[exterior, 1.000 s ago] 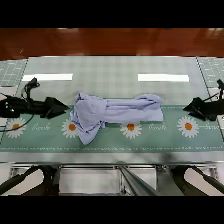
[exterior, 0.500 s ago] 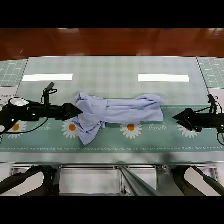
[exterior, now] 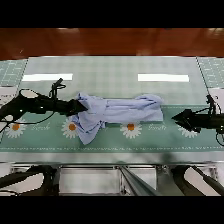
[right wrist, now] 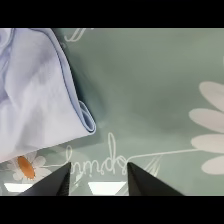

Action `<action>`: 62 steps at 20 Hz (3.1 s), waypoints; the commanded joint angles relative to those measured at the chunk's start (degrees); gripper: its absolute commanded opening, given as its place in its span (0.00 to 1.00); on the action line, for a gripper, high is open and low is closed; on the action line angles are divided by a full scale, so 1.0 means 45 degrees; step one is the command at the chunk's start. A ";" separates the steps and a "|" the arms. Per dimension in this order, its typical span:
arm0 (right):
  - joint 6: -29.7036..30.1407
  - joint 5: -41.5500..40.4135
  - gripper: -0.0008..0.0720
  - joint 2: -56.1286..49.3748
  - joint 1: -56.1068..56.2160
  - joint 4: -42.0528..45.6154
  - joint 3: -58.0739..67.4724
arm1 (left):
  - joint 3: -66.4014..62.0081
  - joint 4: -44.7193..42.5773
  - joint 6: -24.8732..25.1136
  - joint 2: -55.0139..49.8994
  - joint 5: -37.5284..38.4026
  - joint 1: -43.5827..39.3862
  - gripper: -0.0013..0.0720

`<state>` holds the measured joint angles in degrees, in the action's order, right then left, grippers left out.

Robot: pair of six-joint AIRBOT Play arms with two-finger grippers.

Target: Fold the shirts.

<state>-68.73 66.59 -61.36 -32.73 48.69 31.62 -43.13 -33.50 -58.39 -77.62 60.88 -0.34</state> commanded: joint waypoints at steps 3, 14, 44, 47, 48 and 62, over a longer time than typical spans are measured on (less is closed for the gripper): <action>-0.0248 -0.0015 0.57 0.0005 -0.0005 0.0918 -0.0005 | -0.0117 0.0593 0.0238 -0.0418 0.0117 -0.0947 0.05; -0.0325 -0.1749 0.57 -0.3381 0.2885 -0.1059 0.0903 | -0.0631 0.0597 0.0248 -0.0403 0.0967 -0.0908 0.04; -0.2443 0.1957 0.04 0.2545 0.5498 0.3701 1.9356 | -1.6640 -0.1472 -0.3434 0.4818 0.3764 0.3682 0.04; -0.2705 0.3211 0.04 0.3521 0.5498 0.4138 1.9356 | -1.6373 -0.3599 -0.3774 0.6586 0.4158 0.3677 0.04; -0.2793 0.3905 0.04 0.3711 0.5498 0.4240 1.9341 | -1.5980 -0.3808 -0.3764 0.7155 0.4163 0.3677 0.04; -0.3055 0.3633 0.04 0.3594 0.5498 0.3730 1.0010 | -0.2458 -0.1554 -0.3269 0.7805 0.1996 0.2696 0.04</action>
<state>-83.05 88.68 -44.23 -8.01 66.39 89.93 -68.31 -46.35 -76.51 -39.27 76.60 14.39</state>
